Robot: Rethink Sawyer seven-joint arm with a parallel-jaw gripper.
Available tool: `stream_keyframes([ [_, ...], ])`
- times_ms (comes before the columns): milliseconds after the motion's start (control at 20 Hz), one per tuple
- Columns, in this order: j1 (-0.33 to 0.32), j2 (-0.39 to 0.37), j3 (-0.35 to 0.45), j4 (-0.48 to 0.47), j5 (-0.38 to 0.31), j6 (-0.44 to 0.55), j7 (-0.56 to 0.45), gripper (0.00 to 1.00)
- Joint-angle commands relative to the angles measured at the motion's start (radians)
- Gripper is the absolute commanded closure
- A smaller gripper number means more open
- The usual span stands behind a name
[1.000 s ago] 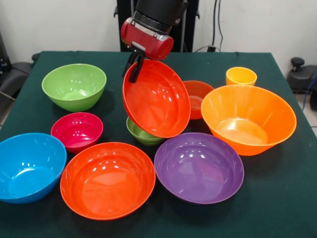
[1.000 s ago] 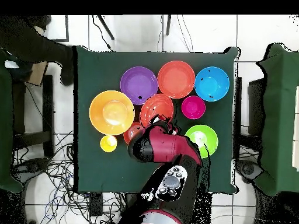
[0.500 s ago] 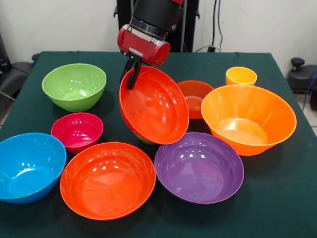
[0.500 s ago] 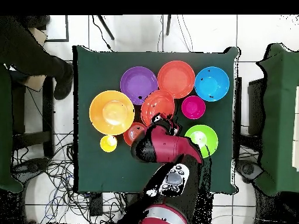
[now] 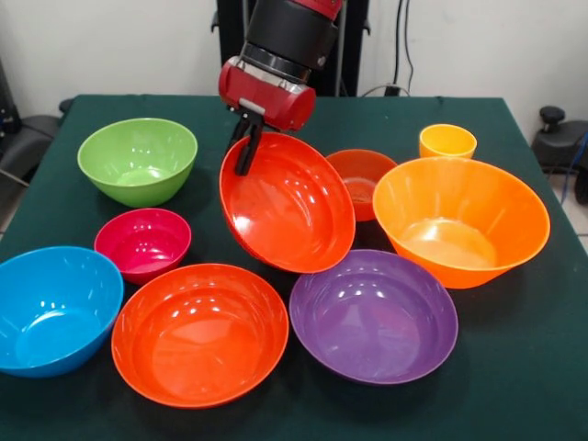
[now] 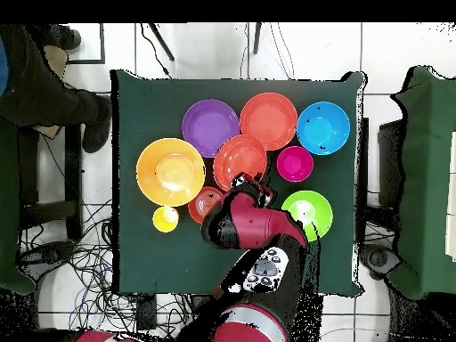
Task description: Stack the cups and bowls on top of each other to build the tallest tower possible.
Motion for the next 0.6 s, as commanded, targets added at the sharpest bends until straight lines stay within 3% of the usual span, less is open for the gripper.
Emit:
stream_keyframes([
  [50,-0.009,0.045,0.095,0.018,0.027,-0.064,0.121,1.00],
  [500,0.017,0.050,0.072,0.029,0.045,-0.067,0.133,1.00],
  [600,0.014,0.018,0.076,0.060,0.032,-0.044,0.127,1.00],
])
